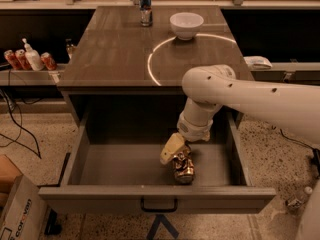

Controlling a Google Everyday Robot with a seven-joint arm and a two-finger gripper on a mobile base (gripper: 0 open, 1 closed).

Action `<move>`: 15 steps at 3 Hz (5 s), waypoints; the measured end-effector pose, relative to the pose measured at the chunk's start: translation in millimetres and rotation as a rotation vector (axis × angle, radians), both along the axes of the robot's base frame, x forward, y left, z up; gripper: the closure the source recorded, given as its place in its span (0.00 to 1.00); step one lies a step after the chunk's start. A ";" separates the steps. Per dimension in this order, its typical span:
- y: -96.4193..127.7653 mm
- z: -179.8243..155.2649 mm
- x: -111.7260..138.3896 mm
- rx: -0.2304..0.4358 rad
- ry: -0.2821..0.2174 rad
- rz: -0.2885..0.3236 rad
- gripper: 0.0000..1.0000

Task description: Pick orange can from top drawer and place on counter

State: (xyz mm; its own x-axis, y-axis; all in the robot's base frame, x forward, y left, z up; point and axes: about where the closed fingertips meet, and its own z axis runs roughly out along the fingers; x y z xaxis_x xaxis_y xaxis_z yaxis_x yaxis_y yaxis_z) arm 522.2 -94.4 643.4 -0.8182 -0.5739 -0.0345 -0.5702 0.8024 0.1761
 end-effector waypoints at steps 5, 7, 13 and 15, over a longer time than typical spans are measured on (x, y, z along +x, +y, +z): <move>-17.6 -3.3 0.7 0.094 0.016 -0.265 0.89; -22.8 106.9 3.6 0.298 -0.173 -0.047 1.00; -55.0 273.1 80.7 0.281 -0.677 0.376 1.00; 17.4 300.4 130.7 0.494 -0.836 0.435 1.00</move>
Offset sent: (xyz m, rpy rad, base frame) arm -0.0102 -0.0127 -0.0563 -0.0487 0.1225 -0.2723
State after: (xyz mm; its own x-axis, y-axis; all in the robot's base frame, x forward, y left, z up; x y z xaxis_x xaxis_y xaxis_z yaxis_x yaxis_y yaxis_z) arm 652.9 -77.0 943.8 -0.1543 -0.5804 -0.7996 -0.8812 0.4468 -0.1543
